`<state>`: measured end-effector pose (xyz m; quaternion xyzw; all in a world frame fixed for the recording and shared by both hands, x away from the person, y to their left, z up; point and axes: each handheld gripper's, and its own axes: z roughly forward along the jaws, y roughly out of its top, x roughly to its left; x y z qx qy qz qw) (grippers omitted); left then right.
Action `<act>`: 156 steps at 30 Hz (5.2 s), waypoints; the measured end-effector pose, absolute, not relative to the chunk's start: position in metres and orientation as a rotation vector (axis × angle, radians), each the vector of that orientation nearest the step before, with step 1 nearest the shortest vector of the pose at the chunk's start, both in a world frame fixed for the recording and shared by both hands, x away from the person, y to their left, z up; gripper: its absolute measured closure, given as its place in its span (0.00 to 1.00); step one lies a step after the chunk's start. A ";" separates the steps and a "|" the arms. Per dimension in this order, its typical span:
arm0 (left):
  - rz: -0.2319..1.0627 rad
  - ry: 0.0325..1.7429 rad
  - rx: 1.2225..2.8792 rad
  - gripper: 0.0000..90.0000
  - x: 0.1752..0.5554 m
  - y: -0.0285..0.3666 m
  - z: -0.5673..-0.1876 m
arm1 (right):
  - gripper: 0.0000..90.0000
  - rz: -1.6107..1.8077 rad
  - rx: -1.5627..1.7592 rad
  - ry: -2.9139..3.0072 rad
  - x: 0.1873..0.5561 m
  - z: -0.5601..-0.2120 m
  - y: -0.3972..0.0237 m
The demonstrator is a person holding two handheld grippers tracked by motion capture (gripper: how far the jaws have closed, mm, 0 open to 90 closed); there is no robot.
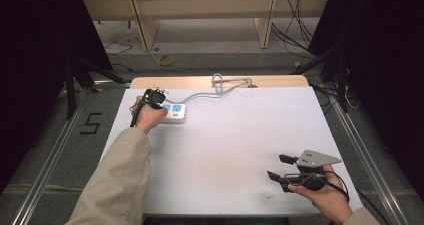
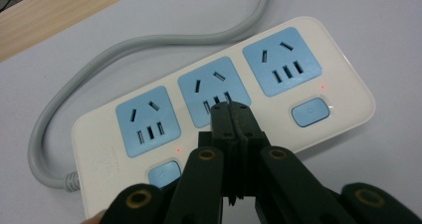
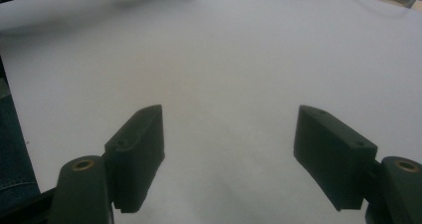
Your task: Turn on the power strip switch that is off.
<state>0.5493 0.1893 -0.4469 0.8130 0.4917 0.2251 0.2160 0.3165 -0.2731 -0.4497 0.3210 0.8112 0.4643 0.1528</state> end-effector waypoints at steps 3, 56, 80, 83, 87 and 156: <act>0.624 1.358 2.264 1.00 0.550 0.189 -0.447 | 0.32 1.328 0.920 2.330 0.317 -0.450 -0.273; 0.647 1.382 2.332 1.00 0.553 0.181 -0.447 | 0.32 1.325 0.902 2.330 0.317 -0.449 -0.271; 0.663 1.406 2.366 1.00 0.556 0.175 -0.447 | 0.32 1.328 0.905 2.333 0.317 -0.449 -0.270; 0.663 1.407 2.369 1.00 0.557 0.174 -0.448 | 0.32 1.328 0.906 2.333 0.317 -0.449 -0.270; 0.667 1.402 2.365 1.00 0.556 0.174 -0.448 | 0.32 1.327 0.905 2.333 0.317 -0.449 -0.270; 0.609 1.331 2.106 0.33 0.518 0.187 -0.430 | 0.32 1.322 0.910 2.332 0.317 -0.449 -0.271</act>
